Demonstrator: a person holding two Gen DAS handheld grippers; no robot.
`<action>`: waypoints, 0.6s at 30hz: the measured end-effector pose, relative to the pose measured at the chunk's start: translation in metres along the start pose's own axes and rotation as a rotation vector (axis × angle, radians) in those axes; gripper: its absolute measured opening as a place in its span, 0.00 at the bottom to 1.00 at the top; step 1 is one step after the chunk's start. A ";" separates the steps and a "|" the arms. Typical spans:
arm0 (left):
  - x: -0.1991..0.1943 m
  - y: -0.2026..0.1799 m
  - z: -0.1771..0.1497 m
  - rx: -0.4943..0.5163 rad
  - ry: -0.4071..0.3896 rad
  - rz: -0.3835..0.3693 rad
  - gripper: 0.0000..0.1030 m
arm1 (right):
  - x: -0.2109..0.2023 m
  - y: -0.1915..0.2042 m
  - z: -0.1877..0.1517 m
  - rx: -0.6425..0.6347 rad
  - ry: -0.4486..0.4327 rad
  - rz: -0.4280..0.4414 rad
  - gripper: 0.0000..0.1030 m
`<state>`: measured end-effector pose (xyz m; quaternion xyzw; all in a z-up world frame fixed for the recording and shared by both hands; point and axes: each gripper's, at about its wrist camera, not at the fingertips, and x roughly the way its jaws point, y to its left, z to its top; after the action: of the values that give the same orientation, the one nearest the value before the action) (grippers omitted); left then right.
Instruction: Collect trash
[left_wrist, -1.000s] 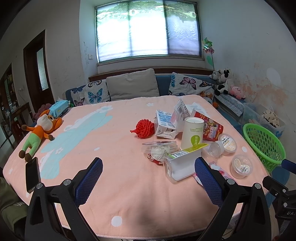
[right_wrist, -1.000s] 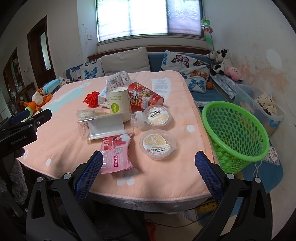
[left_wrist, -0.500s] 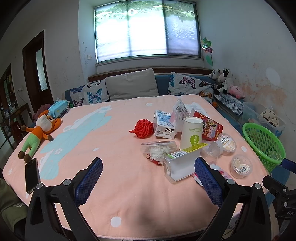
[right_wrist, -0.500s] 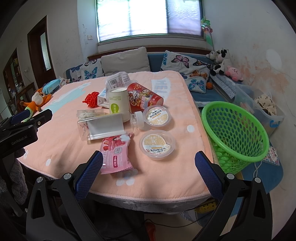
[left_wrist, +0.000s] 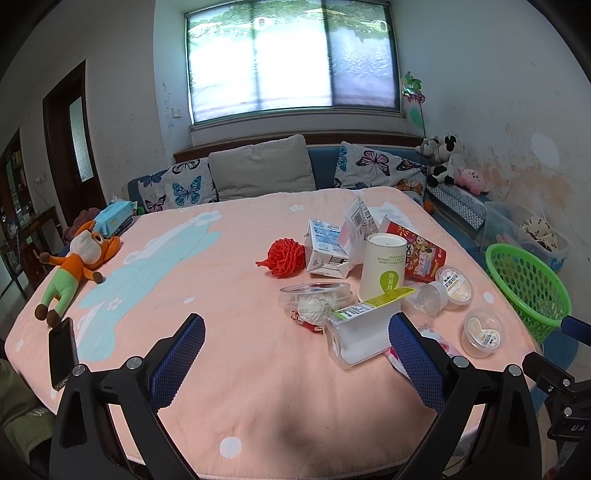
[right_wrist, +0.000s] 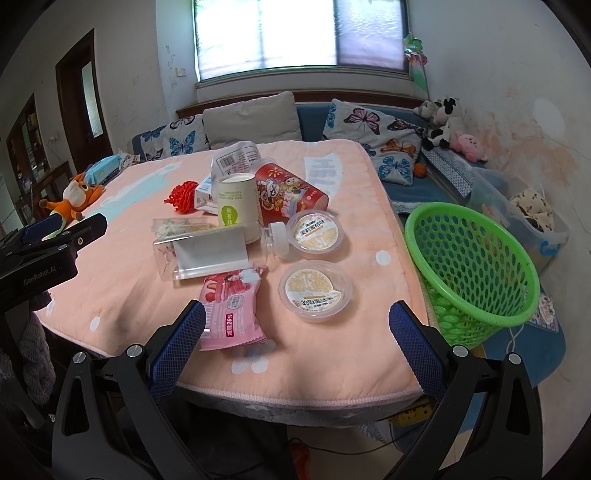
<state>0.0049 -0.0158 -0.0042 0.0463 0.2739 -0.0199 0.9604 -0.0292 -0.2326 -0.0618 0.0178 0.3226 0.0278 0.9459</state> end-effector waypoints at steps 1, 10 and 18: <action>0.000 0.000 0.000 -0.001 0.001 -0.001 0.94 | 0.001 0.000 0.000 -0.001 0.002 0.000 0.96; 0.015 -0.003 0.007 0.012 0.024 -0.007 0.94 | 0.009 -0.003 0.004 -0.005 0.010 0.003 0.96; 0.025 -0.005 0.012 0.028 0.035 -0.015 0.94 | 0.015 -0.007 0.010 -0.009 0.015 0.005 0.96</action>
<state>0.0316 -0.0219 -0.0077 0.0580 0.2905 -0.0299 0.9546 -0.0106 -0.2391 -0.0637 0.0140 0.3295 0.0318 0.9435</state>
